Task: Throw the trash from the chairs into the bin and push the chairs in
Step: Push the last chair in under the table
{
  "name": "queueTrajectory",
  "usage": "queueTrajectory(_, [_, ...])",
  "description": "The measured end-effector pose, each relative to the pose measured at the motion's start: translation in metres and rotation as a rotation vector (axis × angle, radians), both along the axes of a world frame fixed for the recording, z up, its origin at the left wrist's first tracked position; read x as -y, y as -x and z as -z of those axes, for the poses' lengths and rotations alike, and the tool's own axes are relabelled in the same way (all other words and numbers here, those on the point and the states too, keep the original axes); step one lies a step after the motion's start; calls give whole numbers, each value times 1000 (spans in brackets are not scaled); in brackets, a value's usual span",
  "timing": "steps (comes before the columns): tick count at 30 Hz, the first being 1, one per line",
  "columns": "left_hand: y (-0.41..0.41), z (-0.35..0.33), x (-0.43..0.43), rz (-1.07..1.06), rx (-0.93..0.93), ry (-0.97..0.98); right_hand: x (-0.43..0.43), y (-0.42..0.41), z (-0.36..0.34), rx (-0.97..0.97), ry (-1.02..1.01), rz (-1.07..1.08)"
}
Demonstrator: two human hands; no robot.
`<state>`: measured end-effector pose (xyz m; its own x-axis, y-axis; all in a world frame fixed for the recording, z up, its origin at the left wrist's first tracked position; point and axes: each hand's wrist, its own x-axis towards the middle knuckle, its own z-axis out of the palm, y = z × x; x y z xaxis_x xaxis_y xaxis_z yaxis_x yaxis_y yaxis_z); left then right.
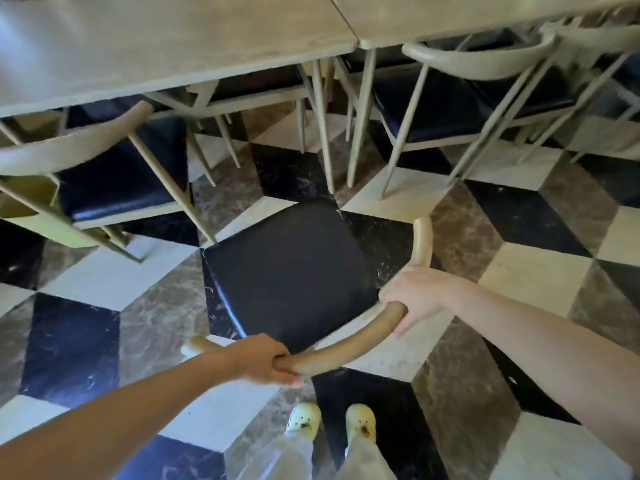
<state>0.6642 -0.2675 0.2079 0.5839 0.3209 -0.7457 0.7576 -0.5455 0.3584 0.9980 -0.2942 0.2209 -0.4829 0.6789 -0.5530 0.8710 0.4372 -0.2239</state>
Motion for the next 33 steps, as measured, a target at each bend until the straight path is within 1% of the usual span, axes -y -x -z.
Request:
queueTrajectory(8, [-16, -17, -17, -67, -30, 19, 0, -20, 10, -113, -70, 29])
queueTrajectory(15, [-61, -40, -75, -32, -14, -66, -27, -61, 13, -164, -11, 184])
queueTrajectory(19, [-74, -46, -115, -41, -18, -95, -64, -71, 13, -155, -28, 231])
queueTrajectory(22, [-75, -46, -150, -57, -37, -92, -102, -71, 12, -140, -35, 227])
queueTrajectory(27, [-73, -45, -221, -45, -77, -99, -173, -69, 7, -113, -47, 200])
queueTrajectory(33, [-69, -48, -313, -57, -113, -74, -253, -63, 2, -125, -38, 238])
